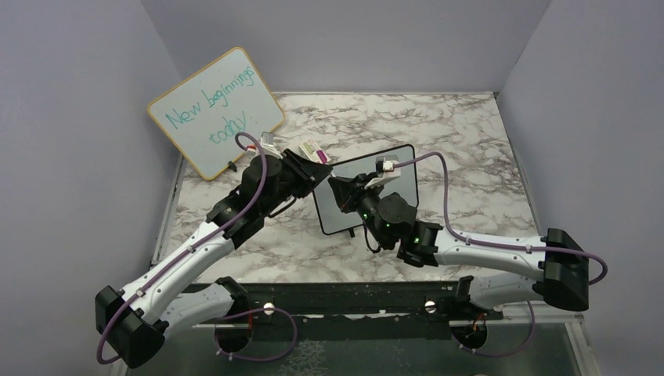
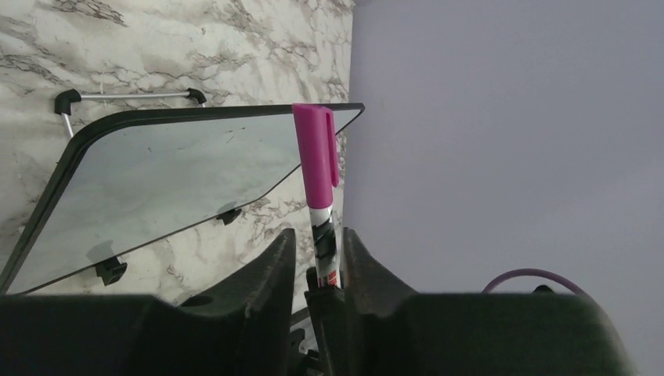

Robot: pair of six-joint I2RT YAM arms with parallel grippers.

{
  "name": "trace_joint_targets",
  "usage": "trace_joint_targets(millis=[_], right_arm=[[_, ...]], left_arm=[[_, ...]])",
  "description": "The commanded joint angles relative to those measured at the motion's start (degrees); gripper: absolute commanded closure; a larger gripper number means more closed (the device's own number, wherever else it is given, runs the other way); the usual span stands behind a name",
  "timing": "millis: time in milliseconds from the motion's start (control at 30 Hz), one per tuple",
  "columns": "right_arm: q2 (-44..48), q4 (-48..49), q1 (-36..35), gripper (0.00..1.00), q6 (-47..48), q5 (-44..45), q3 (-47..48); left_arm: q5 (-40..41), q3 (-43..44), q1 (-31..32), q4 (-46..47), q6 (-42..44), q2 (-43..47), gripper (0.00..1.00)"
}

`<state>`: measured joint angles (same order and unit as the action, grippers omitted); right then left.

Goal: Write a sentence on the whiteboard
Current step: Open the whiteboard marker at the center of the board.

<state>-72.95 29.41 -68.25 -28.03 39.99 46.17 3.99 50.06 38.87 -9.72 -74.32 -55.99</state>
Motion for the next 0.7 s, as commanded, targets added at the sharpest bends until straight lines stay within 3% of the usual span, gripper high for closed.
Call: trace_joint_targets(millis=[0,200,233,267,300,567,667], right_arm=[[4.61,-4.78,-0.22,0.99,-1.63,-1.20,-1.52],[10.90,-18.02,0.28,0.99,-1.43,-6.04,-0.91],[12.36,-20.61,0.43,0.99,-1.36,-6.66,-0.57],[13.45,-23.13,0.66,0.99,-1.21,-7.43,-0.19],[14.62,-25.55,0.86,0.99,-1.16,-7.99,0.24],[20.10,-42.71,1.89,0.99,4.60,-13.21,5.83],[20.46,-47.84,1.98,0.99,8.49,-16.45,8.72]], left_arm=[[1.83,-0.76,0.34,-0.42,9.01,2.17,0.64],[4.27,0.47,0.30,-4.96,30.32,4.73,0.40],[4.31,0.68,0.32,-5.61,34.23,5.15,0.34],[3.83,0.87,0.26,-5.94,38.32,5.53,0.20],[3.45,1.12,0.26,-6.58,41.98,5.90,0.16],[-3.72,2.75,0.32,-8.03,65.59,9.02,0.08],[-10.46,2.60,0.32,-8.09,75.72,10.06,0.08]])
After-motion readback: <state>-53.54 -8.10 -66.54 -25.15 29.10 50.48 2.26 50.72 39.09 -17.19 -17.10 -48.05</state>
